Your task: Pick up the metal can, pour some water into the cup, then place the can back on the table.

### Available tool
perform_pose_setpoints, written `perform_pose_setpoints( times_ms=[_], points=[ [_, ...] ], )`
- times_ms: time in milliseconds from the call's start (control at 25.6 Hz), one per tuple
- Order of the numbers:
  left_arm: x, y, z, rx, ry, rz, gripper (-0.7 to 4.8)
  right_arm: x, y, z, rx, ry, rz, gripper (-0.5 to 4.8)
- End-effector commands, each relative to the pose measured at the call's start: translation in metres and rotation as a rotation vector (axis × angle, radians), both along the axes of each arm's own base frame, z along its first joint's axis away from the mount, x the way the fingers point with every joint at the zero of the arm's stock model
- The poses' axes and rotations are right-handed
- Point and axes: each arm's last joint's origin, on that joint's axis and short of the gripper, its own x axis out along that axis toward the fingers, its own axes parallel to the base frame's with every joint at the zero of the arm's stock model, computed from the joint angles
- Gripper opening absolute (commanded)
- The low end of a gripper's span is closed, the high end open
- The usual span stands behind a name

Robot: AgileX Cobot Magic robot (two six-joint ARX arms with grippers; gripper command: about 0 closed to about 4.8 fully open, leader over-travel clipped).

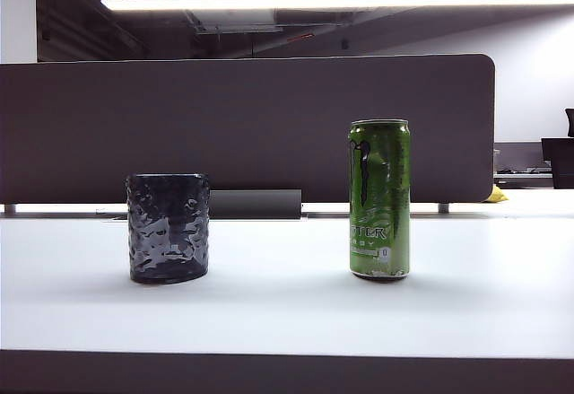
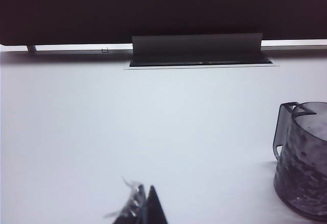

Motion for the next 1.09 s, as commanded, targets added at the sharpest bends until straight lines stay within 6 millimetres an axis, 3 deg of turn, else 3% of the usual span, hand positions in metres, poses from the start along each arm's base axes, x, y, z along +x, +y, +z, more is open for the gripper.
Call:
perform_pose_setpoints(
  times_ms=[39,429,741,819,976,1093],
  points=[
    [0.000,0.000,0.002,0.000,-0.014,-0.002,-0.05,0.000,0.000,0.001,0.000,-0.018,-0.003,-0.05],
    [0.000,-0.005,0.002,-0.001,-0.014,-0.053,-0.05,0.000,0.001,0.001,0.034,-0.011,0.036,-0.05],
    [-0.008,-0.037,0.002,-0.003,-0.014,-0.387,-0.05,-0.003,0.011,0.001,0.441,0.090,0.378,0.04],
    [-0.011,-0.041,0.002,-0.003,-0.013,-0.439,-0.05,-0.003,0.013,0.003,0.469,0.100,0.449,0.05],
    [-0.016,-0.050,0.002,-0.004,-0.013,-0.544,-0.05,-0.008,0.023,0.019,0.503,0.042,0.588,0.23],
    [-0.017,-0.051,0.002,-0.004,-0.014,-0.563,-0.05,-0.016,0.031,0.045,0.462,-0.050,0.610,0.24]
  ],
)
